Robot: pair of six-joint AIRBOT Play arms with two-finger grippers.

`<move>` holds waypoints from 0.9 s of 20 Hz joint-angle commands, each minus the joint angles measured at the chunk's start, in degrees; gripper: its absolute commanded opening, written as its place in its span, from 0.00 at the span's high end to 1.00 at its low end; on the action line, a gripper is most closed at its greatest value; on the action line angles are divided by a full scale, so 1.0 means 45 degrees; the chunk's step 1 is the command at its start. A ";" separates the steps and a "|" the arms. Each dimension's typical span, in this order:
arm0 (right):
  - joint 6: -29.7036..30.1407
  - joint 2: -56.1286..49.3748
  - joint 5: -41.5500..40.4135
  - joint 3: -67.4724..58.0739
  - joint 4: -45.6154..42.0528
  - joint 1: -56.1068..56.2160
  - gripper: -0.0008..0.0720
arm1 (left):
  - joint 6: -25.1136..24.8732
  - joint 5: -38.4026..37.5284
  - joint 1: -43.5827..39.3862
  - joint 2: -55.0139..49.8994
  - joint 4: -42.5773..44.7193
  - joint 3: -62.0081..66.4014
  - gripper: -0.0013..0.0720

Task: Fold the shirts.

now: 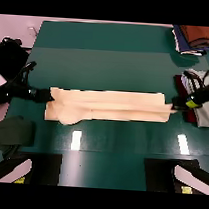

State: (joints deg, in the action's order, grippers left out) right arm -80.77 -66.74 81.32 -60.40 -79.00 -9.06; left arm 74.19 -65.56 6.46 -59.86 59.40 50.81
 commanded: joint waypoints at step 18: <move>0.2458 -0.3803 -0.0976 0.0685 0.5537 -0.4221 0.31 | -0.0097 0.2924 -0.2501 -0.3371 -0.2132 0.3376 0.95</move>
State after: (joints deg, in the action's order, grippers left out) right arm -73.36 -82.61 77.49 -62.08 -60.23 -23.75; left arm 71.92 -57.34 0.45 -74.81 50.48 65.82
